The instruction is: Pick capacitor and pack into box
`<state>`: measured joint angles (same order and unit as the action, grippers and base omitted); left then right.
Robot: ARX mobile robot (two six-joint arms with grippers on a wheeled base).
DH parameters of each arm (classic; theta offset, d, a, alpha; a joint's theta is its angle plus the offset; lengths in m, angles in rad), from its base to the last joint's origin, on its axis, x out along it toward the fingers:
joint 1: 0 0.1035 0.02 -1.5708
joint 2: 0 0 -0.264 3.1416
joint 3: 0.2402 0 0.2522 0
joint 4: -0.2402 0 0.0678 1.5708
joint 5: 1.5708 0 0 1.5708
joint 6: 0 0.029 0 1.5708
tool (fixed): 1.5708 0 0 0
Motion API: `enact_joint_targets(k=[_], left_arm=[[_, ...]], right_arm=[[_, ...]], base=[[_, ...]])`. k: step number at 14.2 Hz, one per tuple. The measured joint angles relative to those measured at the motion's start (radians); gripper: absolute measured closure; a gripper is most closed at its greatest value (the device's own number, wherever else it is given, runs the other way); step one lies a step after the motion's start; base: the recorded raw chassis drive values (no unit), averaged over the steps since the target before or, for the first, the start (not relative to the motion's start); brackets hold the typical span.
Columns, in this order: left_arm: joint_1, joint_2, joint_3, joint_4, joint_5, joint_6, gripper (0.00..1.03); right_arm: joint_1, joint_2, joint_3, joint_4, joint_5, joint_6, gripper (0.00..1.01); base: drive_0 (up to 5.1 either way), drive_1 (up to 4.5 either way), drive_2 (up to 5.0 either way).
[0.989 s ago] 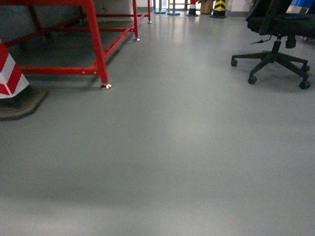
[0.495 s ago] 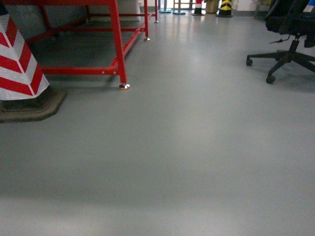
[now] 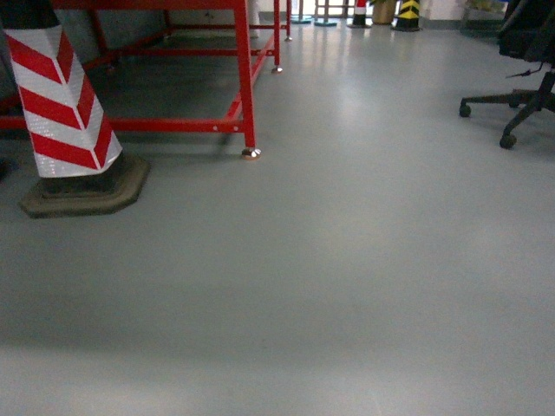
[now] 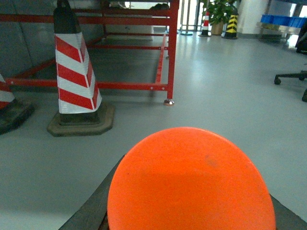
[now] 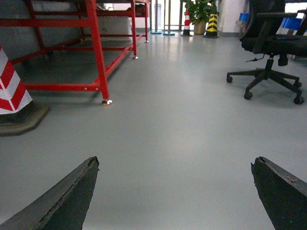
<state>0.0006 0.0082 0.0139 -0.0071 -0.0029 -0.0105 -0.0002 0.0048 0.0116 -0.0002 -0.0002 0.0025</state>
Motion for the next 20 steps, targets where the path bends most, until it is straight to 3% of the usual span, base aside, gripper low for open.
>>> enact_joint_targets(k=[20], left_arm=[[0.000,0.000,0.000,0.000,0.002,0.000,0.59]], right_arm=[[0.000,0.000,0.000,-0.003,0.000,0.000,0.03]], base=[[-5.0,2.41,2.4]])
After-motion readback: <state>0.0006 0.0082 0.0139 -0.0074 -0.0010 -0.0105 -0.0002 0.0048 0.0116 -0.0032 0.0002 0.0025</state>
